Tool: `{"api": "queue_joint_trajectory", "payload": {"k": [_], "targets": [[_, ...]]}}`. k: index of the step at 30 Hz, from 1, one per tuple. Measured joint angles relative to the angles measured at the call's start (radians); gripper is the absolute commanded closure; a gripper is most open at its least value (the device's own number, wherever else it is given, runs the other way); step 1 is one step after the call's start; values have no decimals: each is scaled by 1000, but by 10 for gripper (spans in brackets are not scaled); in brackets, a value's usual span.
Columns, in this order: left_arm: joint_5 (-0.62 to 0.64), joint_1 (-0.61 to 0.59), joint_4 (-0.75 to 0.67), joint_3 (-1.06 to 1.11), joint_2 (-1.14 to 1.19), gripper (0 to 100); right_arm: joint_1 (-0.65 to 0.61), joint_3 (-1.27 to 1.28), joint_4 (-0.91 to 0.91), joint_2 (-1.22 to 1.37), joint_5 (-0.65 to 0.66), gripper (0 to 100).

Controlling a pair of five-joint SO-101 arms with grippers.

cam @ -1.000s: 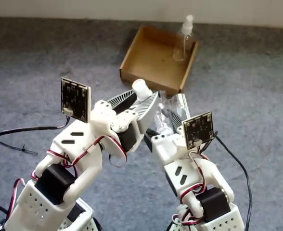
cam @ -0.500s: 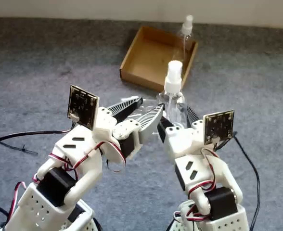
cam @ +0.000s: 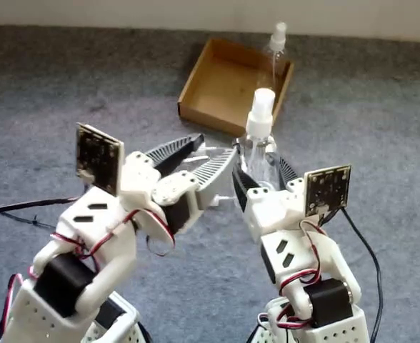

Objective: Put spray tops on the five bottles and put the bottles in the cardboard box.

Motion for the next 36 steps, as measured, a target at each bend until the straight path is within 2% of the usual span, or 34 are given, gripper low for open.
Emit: {"api": "queue_joint_trajectory", "payload": {"k": [7, 15, 22, 24, 29, 34, 36], "targets": [[-164, -235, 115, -18, -11, 811, 137, -55, 0, 74, 15, 994], [-186, -551, 129, 232, 0, 808, 141, -285, -60, 459, 31, 991], [-203, -644, 129, 473, 0, 810, 141, -356, -279, 681, 351, 993], [-226, -649, 100, 535, 0, 810, 141, -356, -390, 723, 388, 993], [-233, -649, -9, 654, 0, 811, 141, -347, -712, 864, 296, 993], [-233, -649, -32, 674, 0, 811, 141, -347, -965, 1054, 100, 994], [-233, -649, -35, 674, 0, 811, 141, -350, -1057, 1143, 64, 994]]}}
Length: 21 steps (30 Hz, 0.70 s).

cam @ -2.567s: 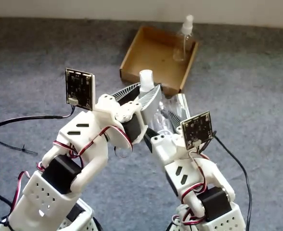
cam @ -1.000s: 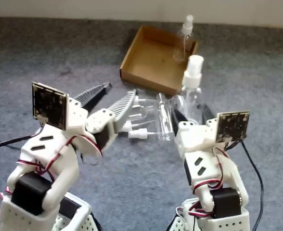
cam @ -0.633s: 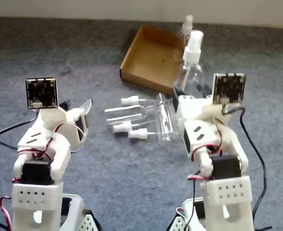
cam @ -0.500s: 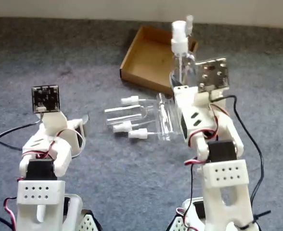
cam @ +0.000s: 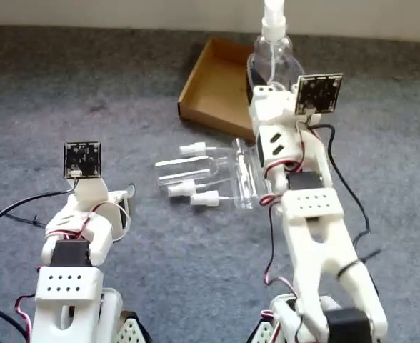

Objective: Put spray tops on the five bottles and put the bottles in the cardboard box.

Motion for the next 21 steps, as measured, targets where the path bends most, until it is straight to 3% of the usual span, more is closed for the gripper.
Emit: {"api": "queue_joint_trajectory", "payload": {"k": [9, 21], "targets": [[0, 18, 0, 17, 0, 811, -29, -270, -258, 517, -21, 994], [0, 44, 0, 29, 2, 811, -29, -799, -298, 1042, -80, 994]]}}
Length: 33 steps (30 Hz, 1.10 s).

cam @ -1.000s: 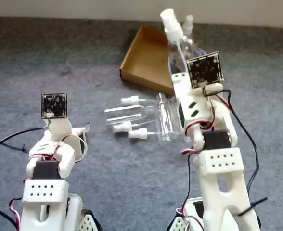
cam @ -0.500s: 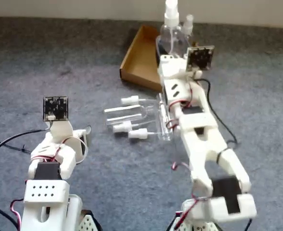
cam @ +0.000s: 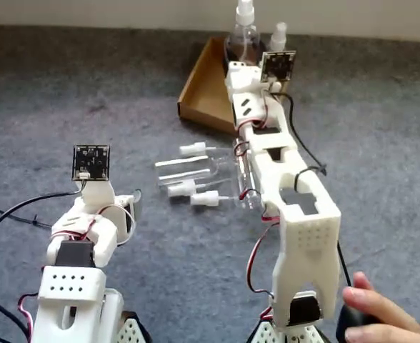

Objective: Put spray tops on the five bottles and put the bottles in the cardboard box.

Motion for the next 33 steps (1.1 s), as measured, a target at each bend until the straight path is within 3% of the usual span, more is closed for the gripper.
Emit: {"api": "queue_joint_trajectory", "payload": {"k": [18, 24, 33], "targets": [[0, 0, 0, 0, 0, 811, -35, -509, 8, 453, -32, 994], [0, 0, 0, 0, 0, 811, -35, -781, 206, 612, -32, 994], [0, 0, 0, 0, 0, 811, -29, -1123, 341, 833, -32, 986]]}}
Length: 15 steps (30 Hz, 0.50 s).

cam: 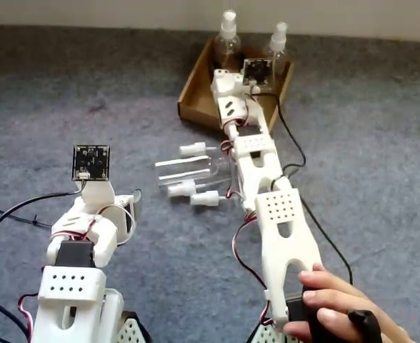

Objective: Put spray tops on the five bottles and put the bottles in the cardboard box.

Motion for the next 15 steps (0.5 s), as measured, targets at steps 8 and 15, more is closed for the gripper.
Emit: {"api": "queue_joint_trajectory", "payload": {"k": [8, 15], "targets": [[0, 0, 0, 0, 0, 811, 0, -80, 51, 17, 0, 859], [0, 0, 0, 0, 0, 811, 0, -80, 51, 17, 0, 857]]}}
